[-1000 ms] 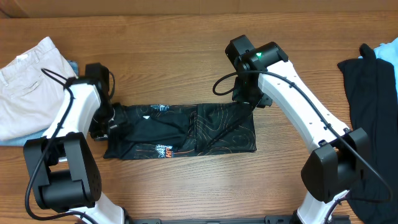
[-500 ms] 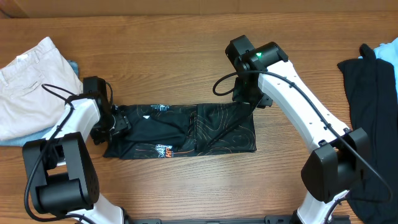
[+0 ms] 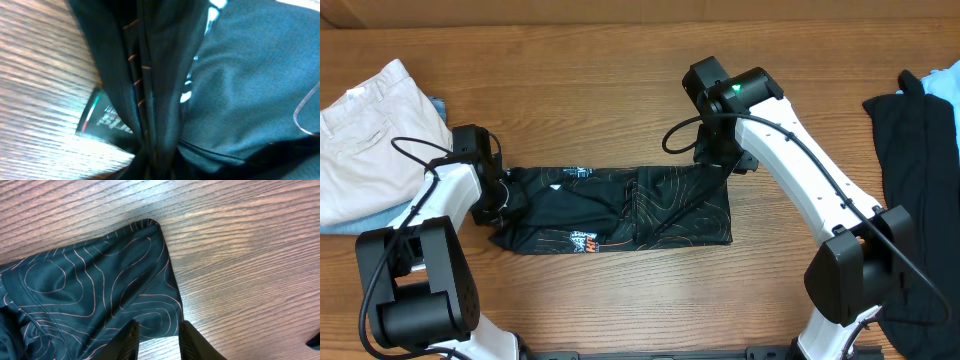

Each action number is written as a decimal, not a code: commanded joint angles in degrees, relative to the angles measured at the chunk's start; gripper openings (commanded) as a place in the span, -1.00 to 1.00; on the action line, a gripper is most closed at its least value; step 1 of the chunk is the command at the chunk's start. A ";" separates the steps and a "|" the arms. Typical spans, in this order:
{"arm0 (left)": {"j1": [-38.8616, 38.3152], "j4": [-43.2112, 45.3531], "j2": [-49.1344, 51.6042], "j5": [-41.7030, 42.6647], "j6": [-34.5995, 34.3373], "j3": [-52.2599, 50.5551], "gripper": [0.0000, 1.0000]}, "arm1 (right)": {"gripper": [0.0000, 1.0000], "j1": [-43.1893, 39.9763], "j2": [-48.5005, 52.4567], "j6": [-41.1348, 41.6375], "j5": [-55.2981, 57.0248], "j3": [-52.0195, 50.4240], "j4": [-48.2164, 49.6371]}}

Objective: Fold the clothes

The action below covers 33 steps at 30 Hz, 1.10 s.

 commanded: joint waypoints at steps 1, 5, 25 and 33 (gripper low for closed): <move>1.18 -1.38 1.16 2.32 1.44 1.55 -0.92 | -0.41 -0.68 -0.83 -0.28 1.05 -0.24 0.24; 4.66 -6.49 1.14 2.34 1.44 8.41 -0.92 | -0.41 -3.13 -0.83 -1.86 1.05 -0.24 0.31; 2.56 -23.43 1.11 5.40 4.39 23.82 -0.92 | -0.39 -8.35 -0.83 -9.05 0.37 -0.24 0.07; -10.62 -26.10 1.09 5.88 0.94 23.82 -0.92 | -0.38 -8.35 -0.83 -9.07 0.35 -0.24 -0.13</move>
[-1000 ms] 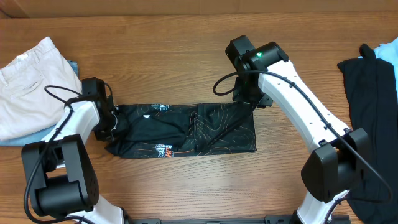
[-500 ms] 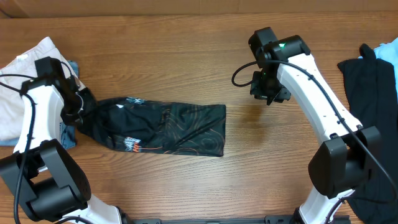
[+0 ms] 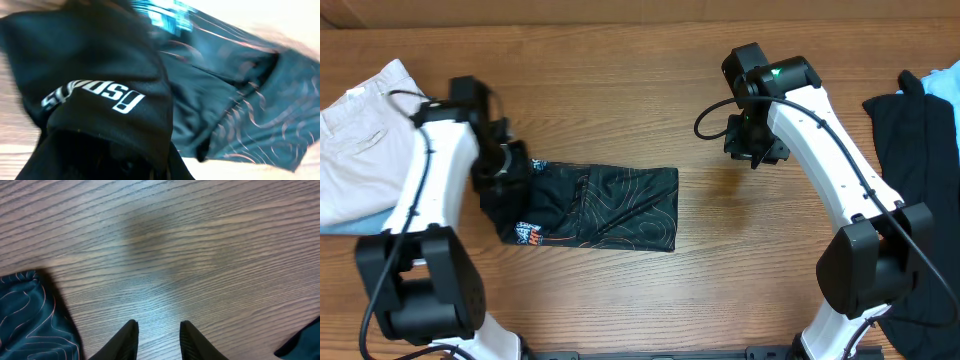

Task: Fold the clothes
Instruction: 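Slide the folded bundle rightward with the left gripper and press it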

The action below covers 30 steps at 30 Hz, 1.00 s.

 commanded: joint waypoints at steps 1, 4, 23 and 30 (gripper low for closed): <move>-5.77 -0.13 0.39 2.19 -1.77 1.31 -0.91 | -0.38 -0.07 -0.83 -0.22 0.24 -0.24 -0.09; -10.03 0.22 0.39 2.16 -3.37 1.75 -0.92 | -0.38 -0.07 -0.83 -0.42 0.22 -0.24 -0.31; -24.46 -1.01 0.39 2.14 -12.46 10.19 -0.92 | -0.33 -0.04 0.44 -2.97 -3.67 -0.24 -0.83; -29.31 0.48 0.44 0.44 -14.38 10.19 -0.92 | -0.33 -0.07 2.38 -2.95 -3.67 -0.24 -0.66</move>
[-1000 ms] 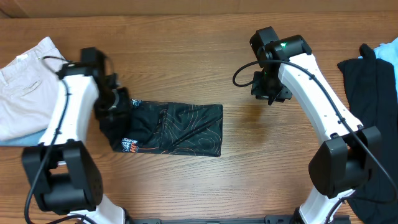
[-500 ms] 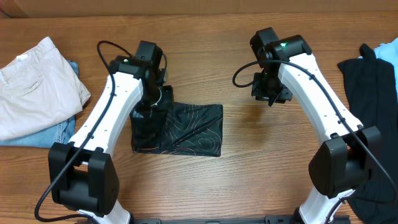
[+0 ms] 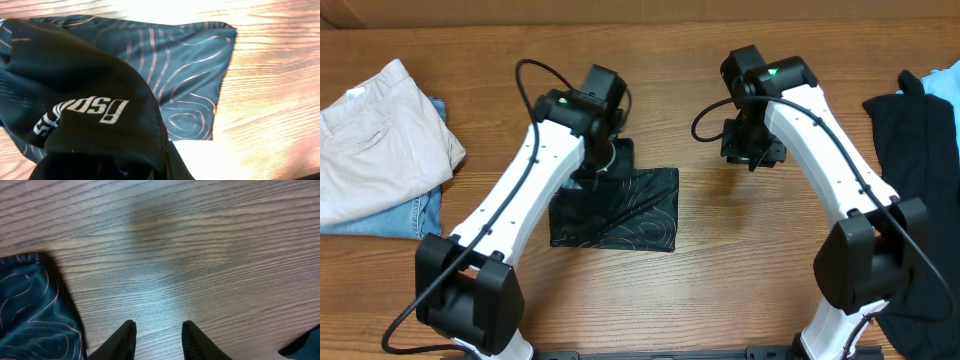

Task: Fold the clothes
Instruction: 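Slide the folded bundle rightward with the left gripper and press it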

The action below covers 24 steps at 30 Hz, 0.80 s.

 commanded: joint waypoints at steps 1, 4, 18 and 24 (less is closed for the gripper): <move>-2.27 0.74 0.46 -0.55 -2.34 1.60 -0.92 | -0.33 -0.07 0.92 -0.35 -0.09 -0.24 0.39; -3.54 1.70 0.48 -0.50 -2.34 1.55 -0.92 | -0.33 -0.07 0.92 -0.35 -0.11 -0.22 0.61; -7.08 5.05 0.83 0.17 -4.66 1.22 -0.83 | -0.33 -0.07 0.92 -0.37 -0.11 -0.24 0.72; -8.52 5.75 0.83 0.00 -4.68 1.22 -0.75 | -0.32 -0.07 0.92 -0.37 -0.11 -0.24 0.63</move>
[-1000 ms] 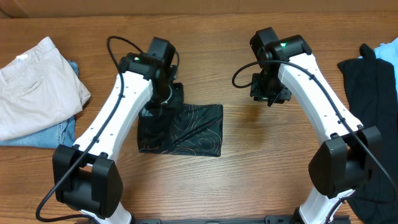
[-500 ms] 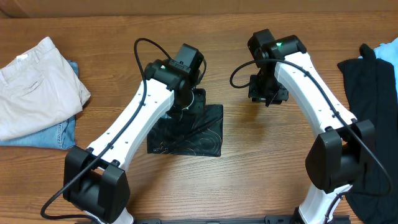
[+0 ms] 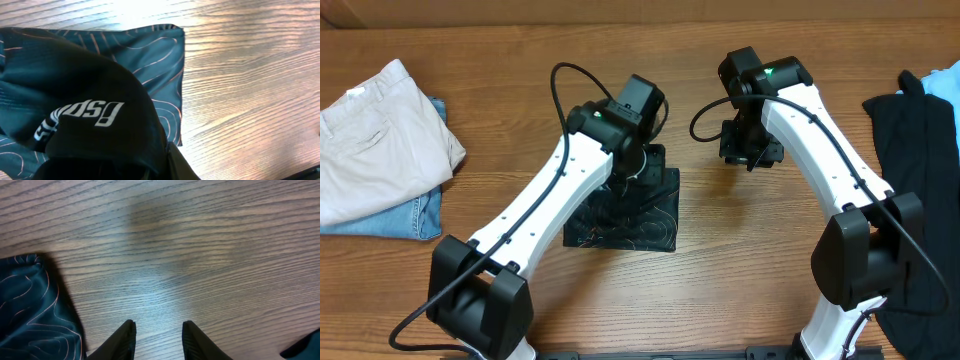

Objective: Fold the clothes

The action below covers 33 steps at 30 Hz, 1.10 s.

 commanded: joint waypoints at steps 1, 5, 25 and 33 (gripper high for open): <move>-0.94 0.35 0.72 0.13 -0.61 1.22 -0.73 | -0.32 -0.07 -0.09 -0.17 0.02 -0.22 0.11; -0.94 0.44 0.72 0.24 -0.61 1.22 -0.47 | -0.33 -0.07 -0.09 -0.15 0.02 -0.22 0.07; 19.47 -3.34 0.79 -10.34 2.75 1.22 -0.40 | -0.32 5.68 -0.09 -13.68 -23.28 -0.22 8.22; 25.75 -3.48 2.51 -10.88 4.87 1.11 -0.38 | -0.22 15.67 1.29 -10.71 -24.00 -0.22 16.26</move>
